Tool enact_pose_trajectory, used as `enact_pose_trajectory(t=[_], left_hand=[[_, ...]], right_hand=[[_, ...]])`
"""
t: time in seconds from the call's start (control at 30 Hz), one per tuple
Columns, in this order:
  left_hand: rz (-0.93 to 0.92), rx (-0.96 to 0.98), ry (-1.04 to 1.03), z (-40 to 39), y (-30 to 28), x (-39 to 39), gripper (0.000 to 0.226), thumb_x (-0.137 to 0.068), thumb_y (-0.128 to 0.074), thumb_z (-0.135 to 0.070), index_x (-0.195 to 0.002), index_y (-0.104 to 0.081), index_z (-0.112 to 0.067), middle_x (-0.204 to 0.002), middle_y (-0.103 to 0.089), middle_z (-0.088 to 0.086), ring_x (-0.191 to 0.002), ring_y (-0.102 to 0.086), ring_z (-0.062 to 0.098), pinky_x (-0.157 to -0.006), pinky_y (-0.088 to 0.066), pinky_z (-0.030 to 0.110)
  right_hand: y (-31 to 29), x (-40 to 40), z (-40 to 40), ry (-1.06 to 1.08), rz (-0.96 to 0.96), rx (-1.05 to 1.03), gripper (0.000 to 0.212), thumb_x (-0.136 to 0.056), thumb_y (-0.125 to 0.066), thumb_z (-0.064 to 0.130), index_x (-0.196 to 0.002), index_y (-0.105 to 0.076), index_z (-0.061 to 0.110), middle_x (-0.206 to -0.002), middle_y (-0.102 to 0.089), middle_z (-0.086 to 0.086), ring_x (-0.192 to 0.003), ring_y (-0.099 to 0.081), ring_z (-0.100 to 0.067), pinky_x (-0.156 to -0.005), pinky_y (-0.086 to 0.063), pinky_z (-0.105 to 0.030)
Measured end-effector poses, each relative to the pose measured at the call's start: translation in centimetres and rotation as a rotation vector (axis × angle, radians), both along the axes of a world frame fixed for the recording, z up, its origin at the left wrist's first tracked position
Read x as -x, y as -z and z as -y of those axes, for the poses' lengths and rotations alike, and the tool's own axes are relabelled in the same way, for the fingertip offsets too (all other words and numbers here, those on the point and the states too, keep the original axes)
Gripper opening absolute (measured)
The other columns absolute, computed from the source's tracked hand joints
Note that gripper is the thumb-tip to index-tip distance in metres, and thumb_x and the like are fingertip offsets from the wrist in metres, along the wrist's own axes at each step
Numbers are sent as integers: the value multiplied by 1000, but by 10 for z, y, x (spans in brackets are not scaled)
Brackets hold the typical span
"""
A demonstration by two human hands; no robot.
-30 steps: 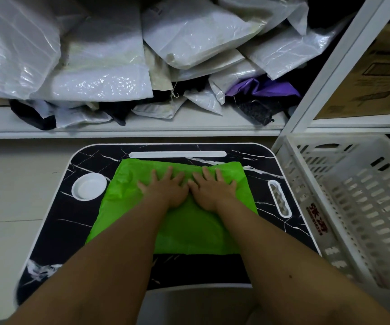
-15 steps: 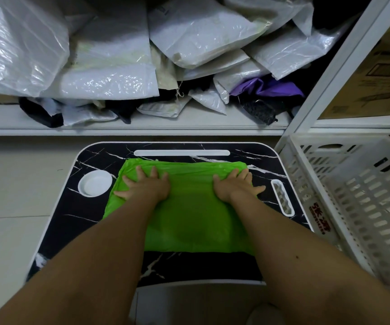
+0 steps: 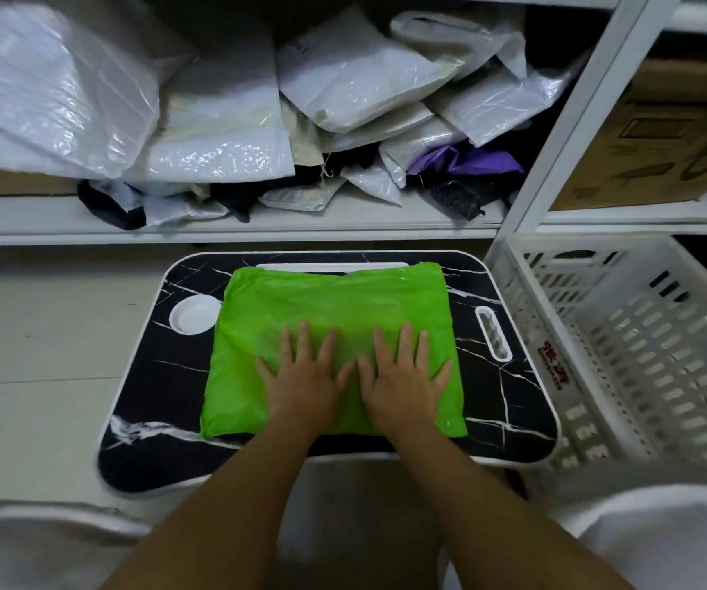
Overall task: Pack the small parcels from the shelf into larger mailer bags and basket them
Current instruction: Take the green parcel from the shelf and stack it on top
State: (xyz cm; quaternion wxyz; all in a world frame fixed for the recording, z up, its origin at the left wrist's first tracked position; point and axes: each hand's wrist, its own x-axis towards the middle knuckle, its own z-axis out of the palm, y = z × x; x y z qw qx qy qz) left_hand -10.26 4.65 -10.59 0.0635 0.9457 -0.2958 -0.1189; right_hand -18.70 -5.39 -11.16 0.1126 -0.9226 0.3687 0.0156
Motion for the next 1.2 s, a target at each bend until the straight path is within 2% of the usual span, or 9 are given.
enact_pose_trajectory(t=[0.23,0.37,0.53,0.63,0.7,0.8,0.9,1.1,1.2], left_hand=[[-14,-153,93,-29,3,-2,122,-63,-46,-89,-148,22,-33,-158,23,7,-145,14,40,-108,-13,69],[-30,-226,48,-46,4,-5,130,-60,-48,-89,-149,23,-26,-157,22,14,-144,7,45,-110,-15,65],[-31,-342,50,-64,-3,-17,119,-69,-31,-91,-150,19,-19,-159,12,17,-147,3,36,-112,-18,61],[5,-383,70,-59,-26,-28,111,-73,-9,-89,-153,-6,-12,-159,-13,16,-146,-17,31,-111,-14,62],[73,-273,69,-50,-37,-30,108,-74,0,-85,-147,-27,-11,-151,-33,15,-141,-27,28,-112,-16,59],[104,-1,92,-33,-41,-20,97,-80,10,-74,-150,-24,-18,-156,-25,10,-147,-15,25,-116,-12,54],[34,162,97,-12,-32,-14,58,-98,-7,-52,-151,-20,-33,-161,-11,0,-149,-5,21,-117,-10,52],[-86,-4,63,-16,1,-15,52,-100,-12,-51,-149,3,-46,-162,8,-4,-148,7,27,-112,-7,64],[-32,-6,69,-19,5,-11,53,-100,-13,-52,-150,5,-45,-161,9,-4,-148,8,25,-113,-6,63]], right_hand=[[-3,20,20,-140,-142,-12,98,-72,-10,87,-152,11,35,-160,19,-9,-146,15,-38,-112,-12,-66],[-11,30,34,-183,-264,-48,115,-70,-39,86,-150,21,31,-157,28,-14,-145,1,-48,-112,-21,-63],[-17,32,44,-212,-343,-83,107,-79,-46,77,-152,18,31,-156,29,-13,-146,-2,-44,-114,-18,-61],[-36,21,41,-188,-211,-9,86,-84,-19,80,-154,-14,29,-162,-1,-13,-148,-1,-38,-115,-7,-62],[-48,4,34,-165,-17,63,67,-92,-18,70,-145,-35,31,-161,-17,-8,-148,-5,-34,-116,-8,-59],[-49,-24,13,-268,-18,46,56,-97,-26,60,-149,-23,39,-163,-7,-1,-149,0,-33,-114,-8,-63],[-34,-32,-1,-304,-169,-66,62,-96,-30,59,-151,-6,45,-163,2,0,-148,7,-36,-111,-4,-68],[-16,-23,-3,-338,-171,79,63,-93,-11,63,-152,-3,42,-163,-2,-2,-148,4,-37,-110,-4,-68],[-12,-20,-9,-306,-176,66,65,-87,-18,60,-144,-40,39,-152,-39,-9,-138,-34,-44,-97,-28,-75]])
